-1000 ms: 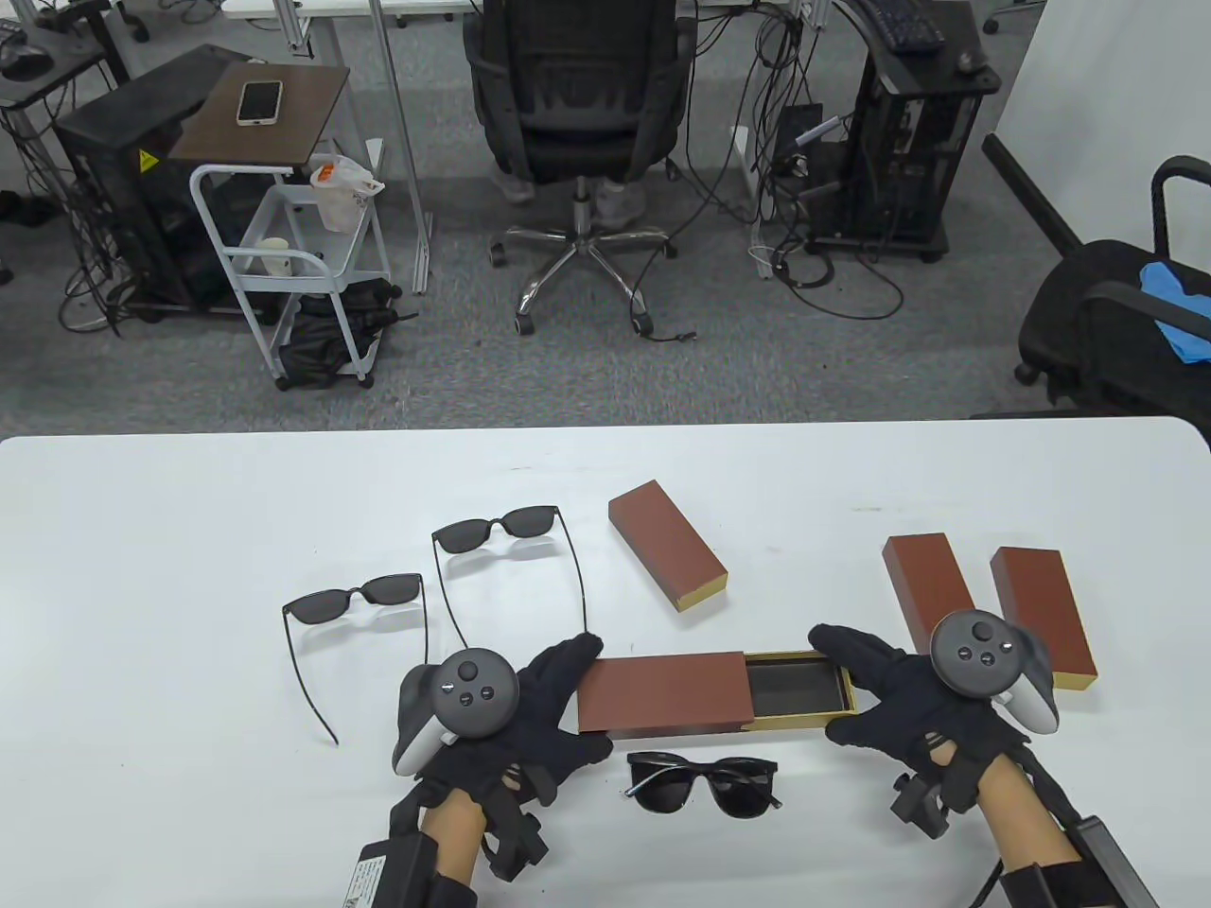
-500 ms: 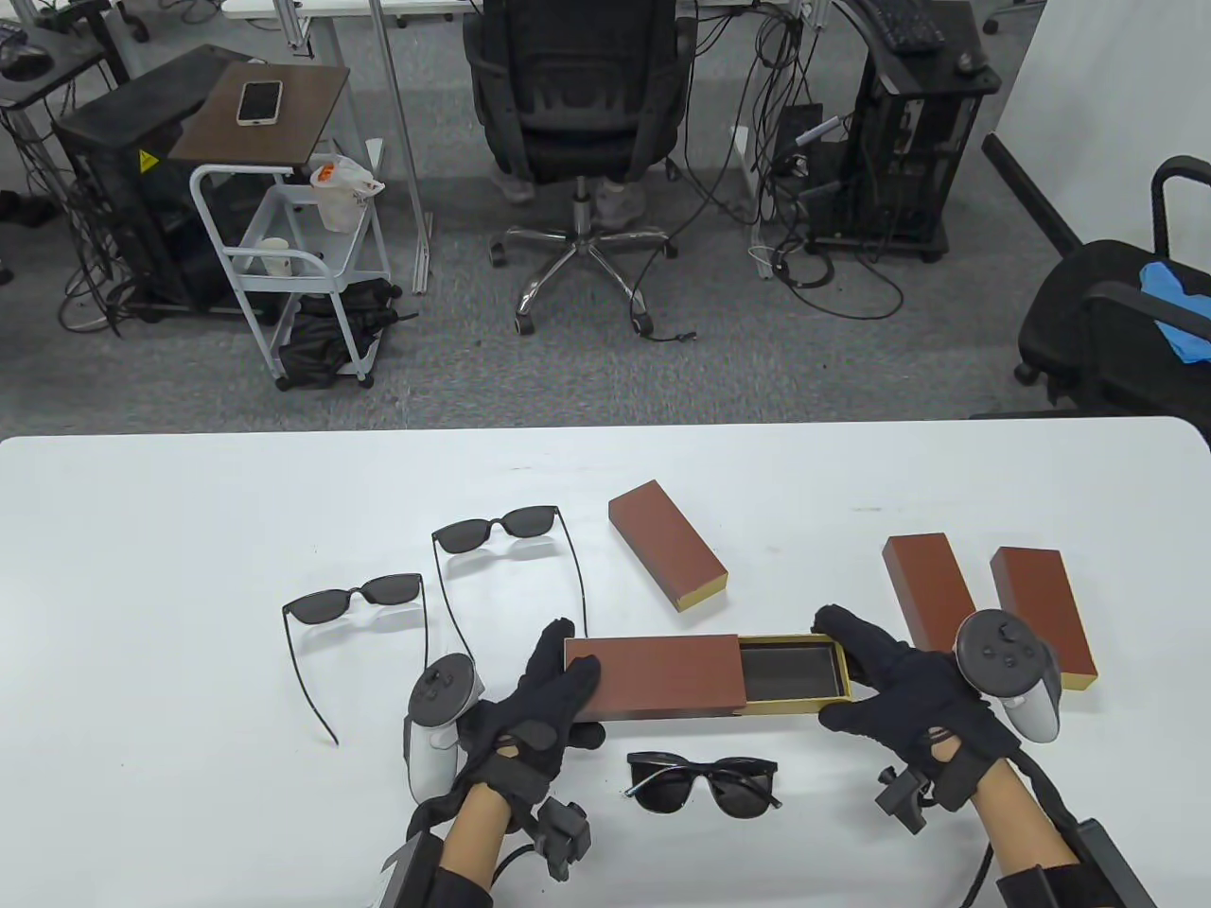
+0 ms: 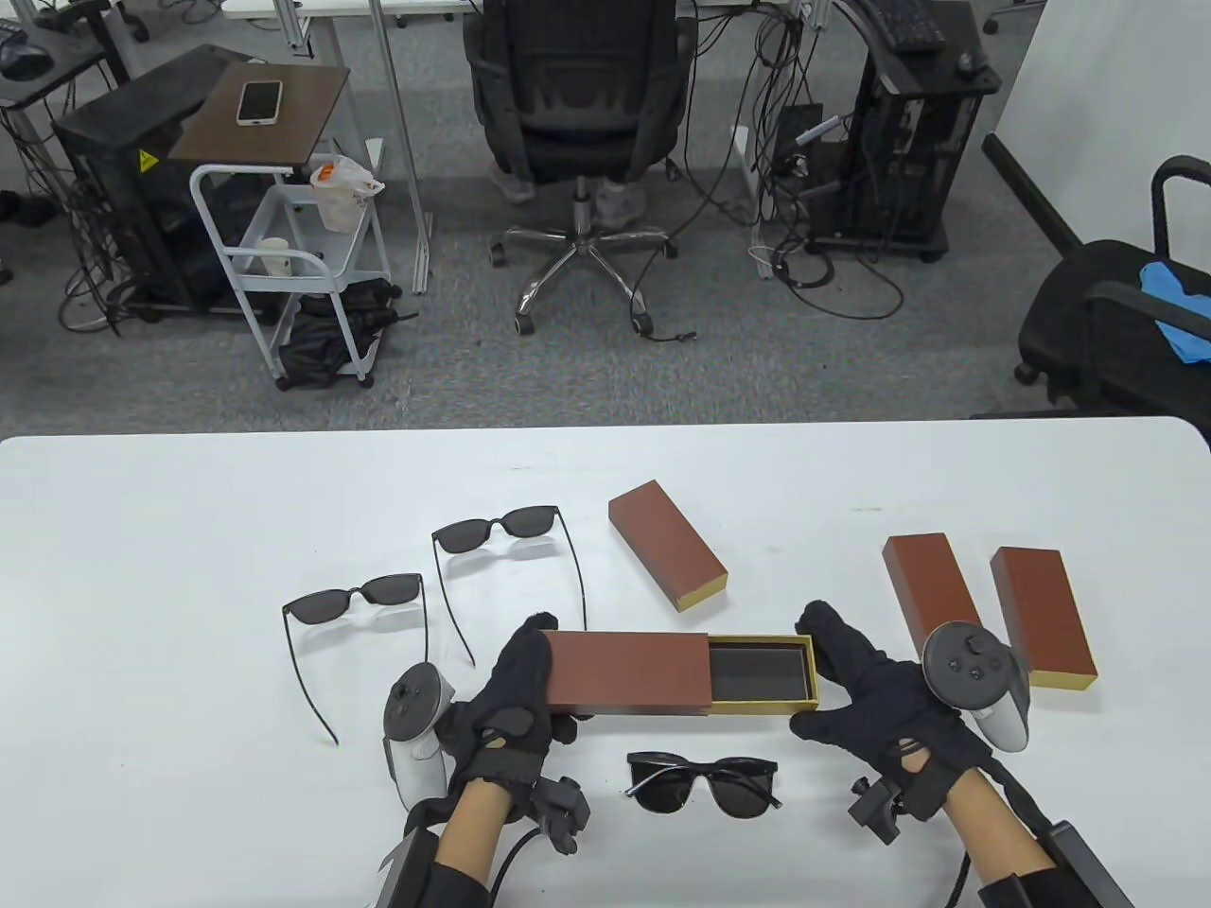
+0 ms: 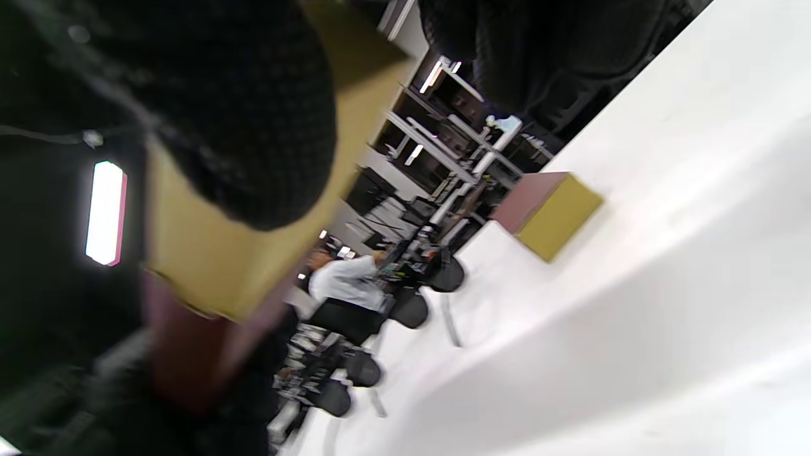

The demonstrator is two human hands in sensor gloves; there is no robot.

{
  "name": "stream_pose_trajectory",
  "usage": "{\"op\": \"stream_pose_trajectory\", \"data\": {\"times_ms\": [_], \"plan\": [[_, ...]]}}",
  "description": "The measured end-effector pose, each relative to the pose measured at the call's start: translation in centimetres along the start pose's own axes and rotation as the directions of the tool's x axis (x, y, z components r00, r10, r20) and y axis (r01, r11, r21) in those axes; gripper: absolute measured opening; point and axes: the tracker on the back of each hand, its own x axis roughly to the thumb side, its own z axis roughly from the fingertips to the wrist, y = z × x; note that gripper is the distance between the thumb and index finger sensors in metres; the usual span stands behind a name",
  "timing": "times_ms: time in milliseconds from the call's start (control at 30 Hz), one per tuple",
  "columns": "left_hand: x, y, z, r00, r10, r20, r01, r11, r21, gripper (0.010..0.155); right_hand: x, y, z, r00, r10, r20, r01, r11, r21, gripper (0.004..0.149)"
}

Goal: Slide to open storage boxes and store sunglasses

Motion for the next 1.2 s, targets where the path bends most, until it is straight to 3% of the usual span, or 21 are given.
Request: {"op": "stream_pose_trajectory", "data": {"times_ms": [133, 200, 367, 467, 567, 767, 967, 1200], "plan": [[0.4, 0.8, 0.3, 1.0, 0.003, 0.031, -0.005, 0.997, 0.08, 0.071, -0.5, 2.0, 0.1, 0.965, 0.261, -0.004, -0.26, 0.964, 0.047, 0.086], [0.5, 1.2, 0.5, 0.999, -0.01, 0.036, 0.006, 0.993, 0.117, 0.071, -0.3, 3.4, -0.1, 0.933, 0.36, -0.002, -0.356, 0.924, 0.135, 0.079], [0.0, 2.0, 0.6, 0.999, 0.0, 0.046, -0.008, 0.984, 0.179, 0.071, 0.8, 7.1, -0.1, 0.854, 0.507, 0.119, -0.521, 0.827, 0.212, 0.066], [-0.8, 2.2, 0.7, 0.999, 0.028, 0.029, -0.034, 0.97, 0.239, 0.071, 2.1, 8.8, -0.1, 0.788, 0.583, 0.199, -0.612, 0.775, 0.155, 0.059], [-0.8, 2.5, 0.5, 1.0, 0.023, 0.016, -0.026, 0.972, 0.234, 0.071, 3.3, 10.3, 0.2, 0.743, 0.613, 0.269, -0.647, 0.761, 0.055, 0.055], [-1.0, 3.1, 0.5, 1.0, 0.026, 0.004, -0.026, 0.966, 0.259, 0.071, 4.7, 12.1, 0.1, 0.675, 0.684, 0.277, -0.705, 0.708, -0.031, 0.047], [-1.1, 3.4, 0.5, 1.0, 0.023, 0.004, -0.024, 0.962, 0.272, 0.071, 4.9, 12.7, 0.0, 0.591, 0.759, 0.274, -0.776, 0.627, -0.065, 0.04], [-1.2, 3.5, 0.6, 0.999, 0.042, -0.009, -0.038, 0.956, 0.29, 0.071, 5.0, 13.0, -0.2, 0.575, 0.77, 0.275, -0.793, 0.608, -0.043, 0.038]]}}
